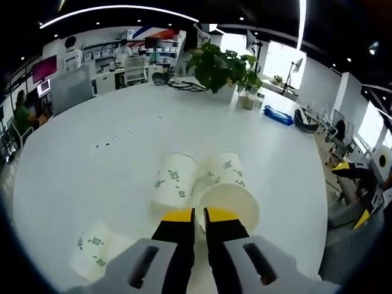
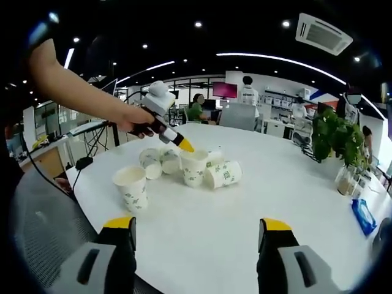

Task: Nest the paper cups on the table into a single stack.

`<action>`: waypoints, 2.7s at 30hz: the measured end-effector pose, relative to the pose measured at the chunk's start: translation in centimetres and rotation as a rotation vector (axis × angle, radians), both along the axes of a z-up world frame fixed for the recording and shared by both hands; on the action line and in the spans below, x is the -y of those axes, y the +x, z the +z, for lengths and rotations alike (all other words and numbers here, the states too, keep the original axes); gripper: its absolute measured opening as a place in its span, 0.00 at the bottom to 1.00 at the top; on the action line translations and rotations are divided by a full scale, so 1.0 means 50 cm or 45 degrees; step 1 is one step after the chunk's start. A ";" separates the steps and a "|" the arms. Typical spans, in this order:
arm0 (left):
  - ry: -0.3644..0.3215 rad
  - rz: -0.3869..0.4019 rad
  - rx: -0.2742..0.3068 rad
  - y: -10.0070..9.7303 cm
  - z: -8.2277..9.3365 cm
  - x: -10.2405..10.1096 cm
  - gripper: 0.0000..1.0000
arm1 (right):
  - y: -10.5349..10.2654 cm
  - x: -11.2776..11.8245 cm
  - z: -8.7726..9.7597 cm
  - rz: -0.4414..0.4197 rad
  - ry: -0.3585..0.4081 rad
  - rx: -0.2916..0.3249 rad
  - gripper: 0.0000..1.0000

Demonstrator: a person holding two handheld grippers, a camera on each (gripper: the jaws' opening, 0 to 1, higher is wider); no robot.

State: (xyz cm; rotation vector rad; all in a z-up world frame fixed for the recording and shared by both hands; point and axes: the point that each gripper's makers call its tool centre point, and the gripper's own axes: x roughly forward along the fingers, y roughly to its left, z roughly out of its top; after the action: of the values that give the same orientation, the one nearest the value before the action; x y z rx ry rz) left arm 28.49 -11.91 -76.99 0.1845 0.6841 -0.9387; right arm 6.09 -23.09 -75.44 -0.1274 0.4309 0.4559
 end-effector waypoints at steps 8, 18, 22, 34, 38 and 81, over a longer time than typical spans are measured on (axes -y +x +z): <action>-0.011 -0.009 0.004 0.002 0.008 -0.002 0.00 | 0.000 0.000 -0.001 0.003 0.002 0.000 0.82; -0.019 -0.016 0.030 -0.015 0.034 -0.013 0.00 | 0.000 0.000 0.001 0.008 0.002 0.010 0.82; -0.023 -0.018 0.047 -0.030 0.059 -0.020 0.00 | 0.000 0.000 0.003 0.008 0.005 0.016 0.81; -0.057 -0.034 0.086 -0.082 0.120 -0.042 0.00 | 0.001 -0.002 0.008 0.017 0.009 0.037 0.81; -0.067 -0.042 0.085 -0.103 0.134 -0.052 0.00 | 0.000 -0.003 0.009 0.020 0.008 0.039 0.81; -0.115 -0.092 0.050 -0.283 0.217 -0.109 0.00 | -0.004 -0.020 0.011 0.075 0.020 0.045 0.84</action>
State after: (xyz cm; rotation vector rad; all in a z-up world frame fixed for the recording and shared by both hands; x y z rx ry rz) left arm 14.36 -6.44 -66.15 0.1479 0.6007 -1.0307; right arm 5.91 -22.09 -74.90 -0.1330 0.3897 0.5145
